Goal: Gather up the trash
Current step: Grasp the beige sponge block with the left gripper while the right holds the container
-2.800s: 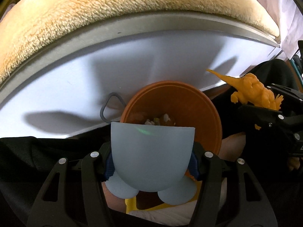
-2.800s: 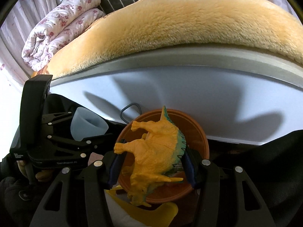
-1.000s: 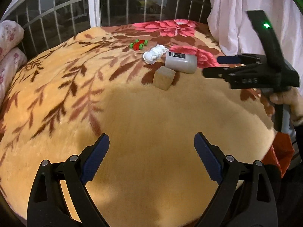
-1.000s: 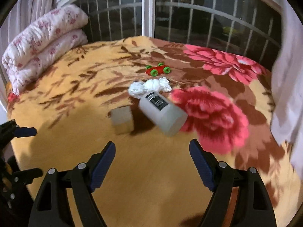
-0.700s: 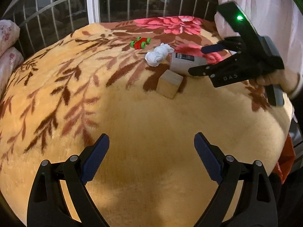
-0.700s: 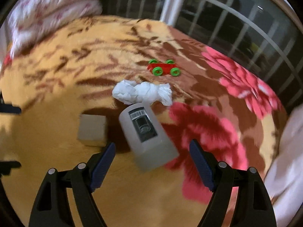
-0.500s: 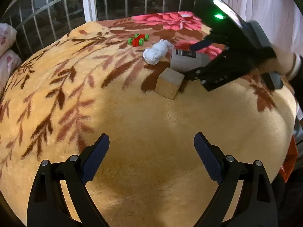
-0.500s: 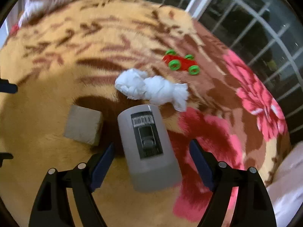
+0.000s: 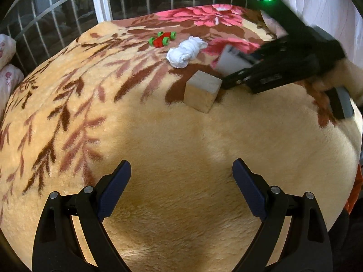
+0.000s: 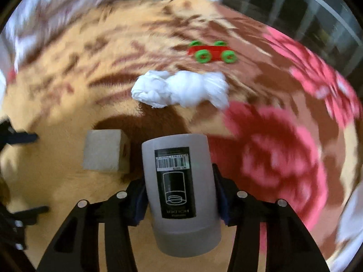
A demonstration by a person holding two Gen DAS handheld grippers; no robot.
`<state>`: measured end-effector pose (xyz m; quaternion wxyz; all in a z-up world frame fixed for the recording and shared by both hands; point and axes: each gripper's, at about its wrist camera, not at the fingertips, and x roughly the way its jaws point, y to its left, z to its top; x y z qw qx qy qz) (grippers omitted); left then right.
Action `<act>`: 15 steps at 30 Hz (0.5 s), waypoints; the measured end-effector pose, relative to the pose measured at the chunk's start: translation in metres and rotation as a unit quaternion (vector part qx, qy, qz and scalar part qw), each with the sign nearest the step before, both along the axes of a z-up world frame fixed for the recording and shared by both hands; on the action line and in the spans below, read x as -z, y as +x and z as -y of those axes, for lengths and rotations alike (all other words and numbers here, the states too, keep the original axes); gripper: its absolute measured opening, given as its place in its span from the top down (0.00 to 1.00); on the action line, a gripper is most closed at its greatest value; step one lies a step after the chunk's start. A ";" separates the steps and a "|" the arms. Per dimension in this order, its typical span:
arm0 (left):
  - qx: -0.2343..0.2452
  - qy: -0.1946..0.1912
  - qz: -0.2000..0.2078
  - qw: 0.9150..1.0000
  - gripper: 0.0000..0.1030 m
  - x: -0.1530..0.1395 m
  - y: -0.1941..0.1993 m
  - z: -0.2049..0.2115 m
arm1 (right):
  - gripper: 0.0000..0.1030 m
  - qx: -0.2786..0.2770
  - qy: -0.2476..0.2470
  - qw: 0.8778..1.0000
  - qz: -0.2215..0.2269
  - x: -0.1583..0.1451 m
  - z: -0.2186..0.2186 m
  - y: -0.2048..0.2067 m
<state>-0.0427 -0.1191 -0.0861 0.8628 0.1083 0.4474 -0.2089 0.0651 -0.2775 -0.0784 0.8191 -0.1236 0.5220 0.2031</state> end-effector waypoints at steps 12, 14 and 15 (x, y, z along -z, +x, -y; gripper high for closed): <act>0.050 0.037 0.008 0.998 0.14 -0.001 0.050 0.056 | 0.53 0.201 0.297 0.921 0.148 -0.057 0.108 -0.172; 0.050 0.034 0.005 0.998 0.14 0.000 0.058 0.060 | 0.53 0.213 0.308 0.914 0.157 -0.057 0.111 -0.192; 0.048 0.035 0.005 0.998 0.14 0.001 0.063 0.063 | 0.53 0.218 0.312 0.910 0.162 -0.057 0.112 -0.204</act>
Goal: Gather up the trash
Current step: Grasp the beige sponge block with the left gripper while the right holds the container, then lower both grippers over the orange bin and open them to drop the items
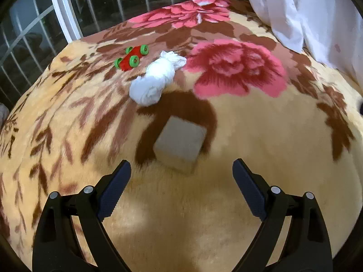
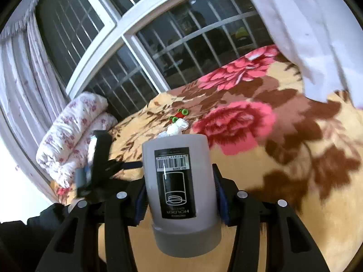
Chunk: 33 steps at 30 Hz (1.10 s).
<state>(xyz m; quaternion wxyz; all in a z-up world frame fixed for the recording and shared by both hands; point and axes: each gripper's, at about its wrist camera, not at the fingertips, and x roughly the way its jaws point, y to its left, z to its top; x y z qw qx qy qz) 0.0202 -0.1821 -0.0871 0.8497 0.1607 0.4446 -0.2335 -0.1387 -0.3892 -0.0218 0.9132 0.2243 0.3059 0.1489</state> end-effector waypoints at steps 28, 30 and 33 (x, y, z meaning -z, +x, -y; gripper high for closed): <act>-0.025 -0.001 0.012 1.000 0.63 0.000 -0.002 0.011 | 0.52 0.009 -0.008 1.000 -0.012 0.019 -0.051 -0.062; -0.030 -0.008 0.014 0.999 0.63 -0.006 -0.011 0.002 | 0.52 0.008 -0.008 1.000 -0.011 0.015 -0.054 -0.067; -0.035 -0.024 0.021 0.999 0.63 -0.018 -0.030 -0.014 | 0.52 0.008 -0.013 1.000 -0.007 0.008 -0.058 -0.076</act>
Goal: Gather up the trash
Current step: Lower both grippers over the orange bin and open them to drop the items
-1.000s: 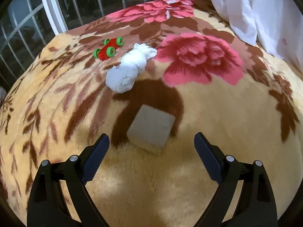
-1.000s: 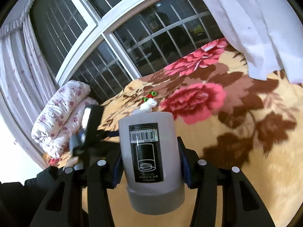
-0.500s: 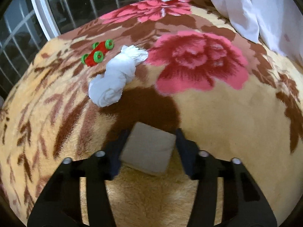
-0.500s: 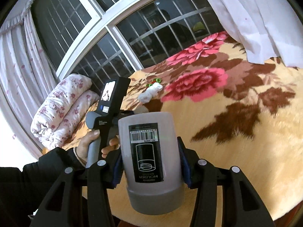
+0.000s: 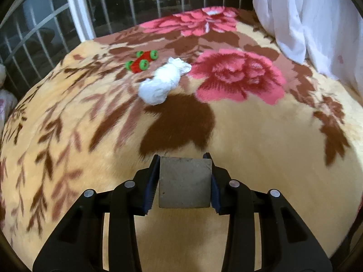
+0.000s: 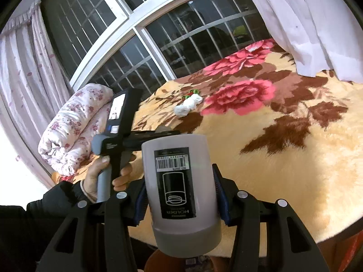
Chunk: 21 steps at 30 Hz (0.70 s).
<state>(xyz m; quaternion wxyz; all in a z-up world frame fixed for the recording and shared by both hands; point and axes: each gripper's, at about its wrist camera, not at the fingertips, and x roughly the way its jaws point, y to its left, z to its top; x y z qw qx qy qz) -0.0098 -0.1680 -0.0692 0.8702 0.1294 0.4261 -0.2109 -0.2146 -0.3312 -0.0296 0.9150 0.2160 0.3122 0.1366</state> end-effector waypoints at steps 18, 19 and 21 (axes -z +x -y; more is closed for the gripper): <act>-0.002 -0.042 -0.002 0.999 0.63 -0.022 -0.185 -0.118 | 0.52 -0.100 -0.004 0.993 -0.058 0.005 -0.022 -0.050; -0.006 -0.045 -0.012 0.999 0.63 -0.016 -0.192 -0.121 | 0.52 -0.105 -0.006 0.993 -0.061 0.008 -0.025 -0.053; -0.010 -0.053 -0.040 0.998 0.63 -0.002 -0.206 -0.130 | 0.52 -0.113 -0.005 0.991 -0.070 0.016 -0.029 -0.060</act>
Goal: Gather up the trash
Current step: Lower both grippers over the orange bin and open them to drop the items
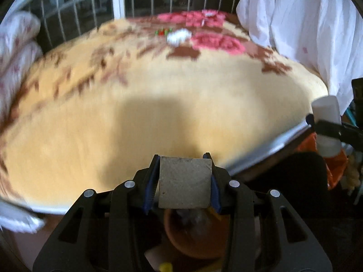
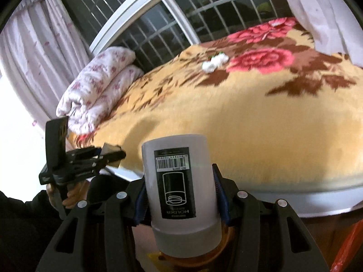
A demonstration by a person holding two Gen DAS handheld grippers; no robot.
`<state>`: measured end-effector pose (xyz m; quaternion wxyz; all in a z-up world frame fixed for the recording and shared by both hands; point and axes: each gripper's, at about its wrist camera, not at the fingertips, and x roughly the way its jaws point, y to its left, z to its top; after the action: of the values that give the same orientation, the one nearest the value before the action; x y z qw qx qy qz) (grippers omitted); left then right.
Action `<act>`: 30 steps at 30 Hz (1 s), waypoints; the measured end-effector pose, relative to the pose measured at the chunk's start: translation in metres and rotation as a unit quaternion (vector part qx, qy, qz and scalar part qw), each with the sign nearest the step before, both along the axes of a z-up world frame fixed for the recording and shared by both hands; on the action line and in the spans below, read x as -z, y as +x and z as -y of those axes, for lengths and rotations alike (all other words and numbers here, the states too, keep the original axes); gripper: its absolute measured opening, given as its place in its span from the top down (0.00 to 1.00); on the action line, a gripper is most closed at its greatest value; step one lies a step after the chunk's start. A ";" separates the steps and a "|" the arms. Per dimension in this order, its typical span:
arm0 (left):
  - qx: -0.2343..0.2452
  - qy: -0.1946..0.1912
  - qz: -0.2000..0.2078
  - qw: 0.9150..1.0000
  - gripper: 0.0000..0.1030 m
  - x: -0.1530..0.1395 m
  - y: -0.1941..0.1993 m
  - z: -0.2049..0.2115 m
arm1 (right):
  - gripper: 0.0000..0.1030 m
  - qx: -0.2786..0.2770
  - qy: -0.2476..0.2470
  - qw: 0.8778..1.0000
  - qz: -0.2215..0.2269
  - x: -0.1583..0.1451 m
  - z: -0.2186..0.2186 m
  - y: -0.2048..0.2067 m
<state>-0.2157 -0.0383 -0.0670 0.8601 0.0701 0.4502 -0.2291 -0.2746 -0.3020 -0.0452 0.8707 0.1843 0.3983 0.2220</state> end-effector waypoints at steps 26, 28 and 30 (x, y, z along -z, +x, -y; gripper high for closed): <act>0.036 0.075 -0.093 0.992 0.63 0.127 -0.048 0.010 | 0.52 -0.018 -0.041 0.989 -0.139 0.108 -0.096 -0.032; 0.035 0.071 -0.097 0.992 0.63 0.129 -0.047 0.007 | 0.52 -0.023 -0.049 0.988 -0.146 0.112 -0.100 -0.031; 0.036 0.069 -0.099 0.992 0.63 0.131 -0.047 0.010 | 0.52 -0.027 -0.060 0.987 -0.150 0.113 -0.104 -0.029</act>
<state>-0.2628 -0.0483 -0.1979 0.7957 0.1224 0.5448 -0.2346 -0.3036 -0.1980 -0.1584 0.8043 0.1520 0.5416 0.1915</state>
